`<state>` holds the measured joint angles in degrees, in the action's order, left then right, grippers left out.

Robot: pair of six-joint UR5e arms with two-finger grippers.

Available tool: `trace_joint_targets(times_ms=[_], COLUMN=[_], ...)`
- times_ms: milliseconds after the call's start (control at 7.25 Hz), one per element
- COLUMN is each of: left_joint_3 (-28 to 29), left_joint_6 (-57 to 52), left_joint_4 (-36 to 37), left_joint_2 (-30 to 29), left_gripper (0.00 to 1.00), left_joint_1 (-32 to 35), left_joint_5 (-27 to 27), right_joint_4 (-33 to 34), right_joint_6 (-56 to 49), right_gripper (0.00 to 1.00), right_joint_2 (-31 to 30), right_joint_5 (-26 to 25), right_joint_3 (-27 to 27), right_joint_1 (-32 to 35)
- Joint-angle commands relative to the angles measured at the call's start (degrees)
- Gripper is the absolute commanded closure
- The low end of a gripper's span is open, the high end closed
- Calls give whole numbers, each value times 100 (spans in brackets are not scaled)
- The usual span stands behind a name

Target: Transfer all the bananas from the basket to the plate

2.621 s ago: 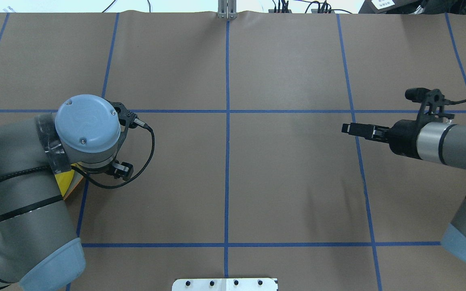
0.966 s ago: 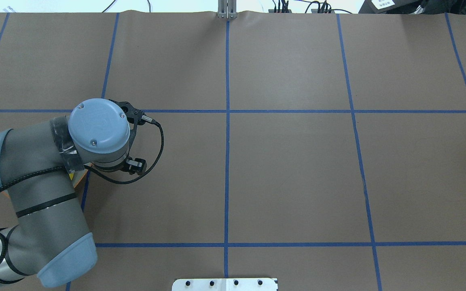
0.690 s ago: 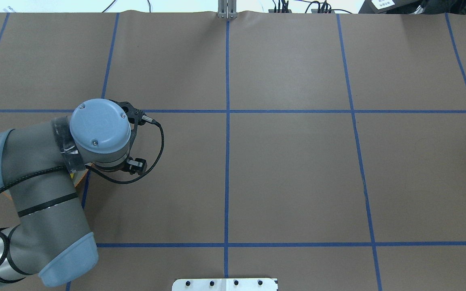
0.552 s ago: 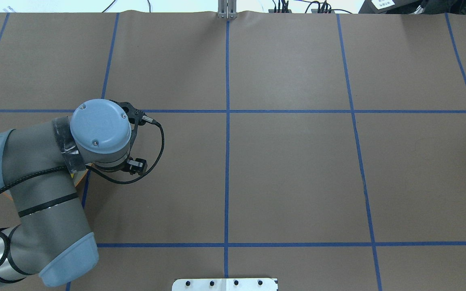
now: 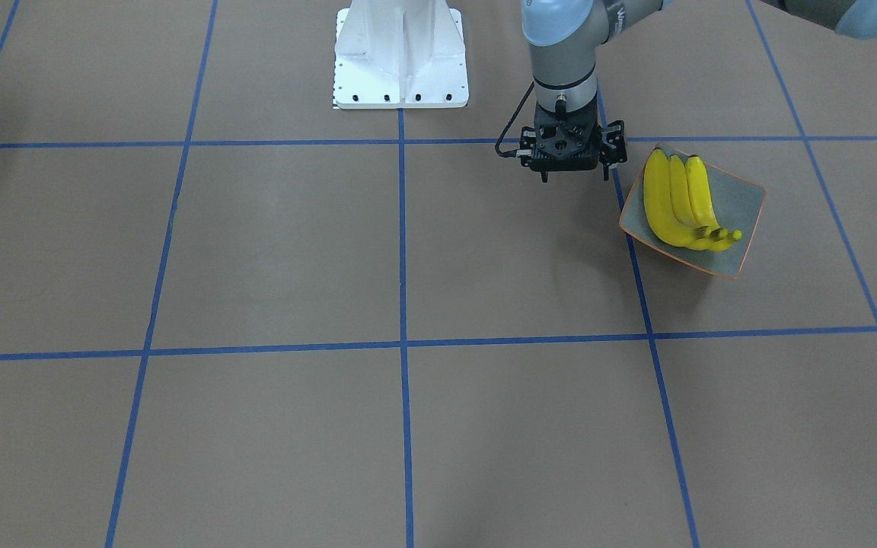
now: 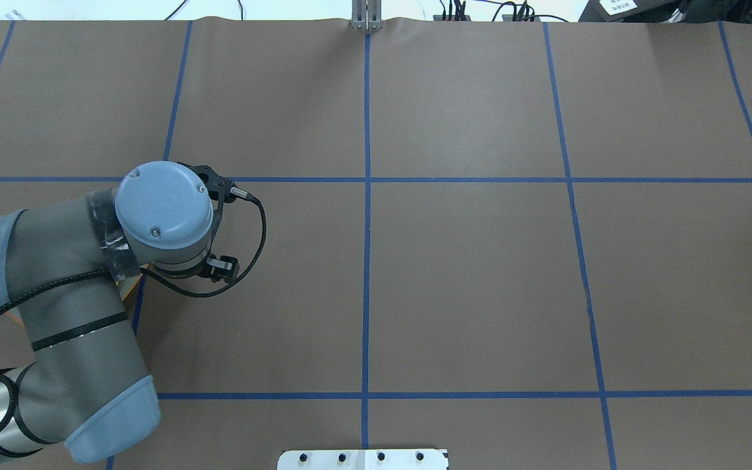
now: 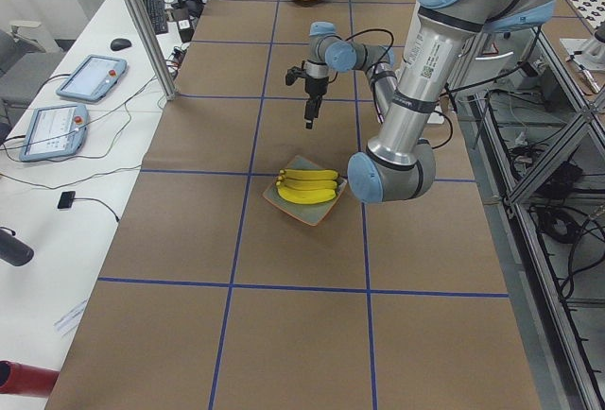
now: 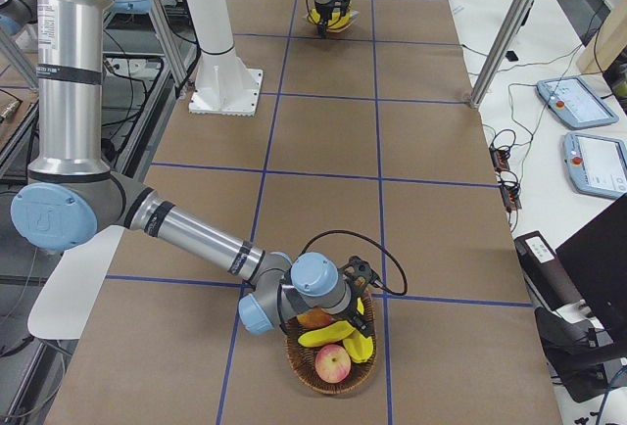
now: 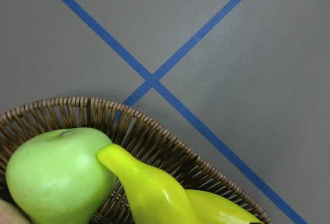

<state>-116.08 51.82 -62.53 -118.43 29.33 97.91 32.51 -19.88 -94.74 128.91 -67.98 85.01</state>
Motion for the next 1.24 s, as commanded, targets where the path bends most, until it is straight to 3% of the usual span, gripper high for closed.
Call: trace_joint_targets(times_ms=[0, 138, 276, 414, 552, 828, 1103], left_joint_3=[6, 6, 6, 6, 6, 6, 15], left_joint_6=[4, 4, 13, 13, 13, 21, 188], left_joint_4=[-22, -22, -31, -57, -66, -66, -205], left_joint_2=[-5, -5, -5, 4, -5, -5, -5], left_gripper=[0, 0, 0, 0, 0, 0, 0], left_joint_1=[-7, -7, -7, -7, -7, -7, -7], left_joint_5=[0, 0, 0, 0, 0, 0, 0], right_joint_4=[1, 1, -8, 1, 1, 18, 44], right_joint_6=[2, 2, -15, -42, -42, -24, -16], right_gripper=[18, 27, 55, 88, 100, 100, 100], right_joint_2=[0, 0, -9, 0, 8, -9, -35], right_joint_5=[-6, -15, -6, -6, 20, 212, 896], right_joint_3=[30, 83, 83, 83, 31, -179, -260], right_joint_1=[-81, -90, -90, -99, -99, -90, 381])
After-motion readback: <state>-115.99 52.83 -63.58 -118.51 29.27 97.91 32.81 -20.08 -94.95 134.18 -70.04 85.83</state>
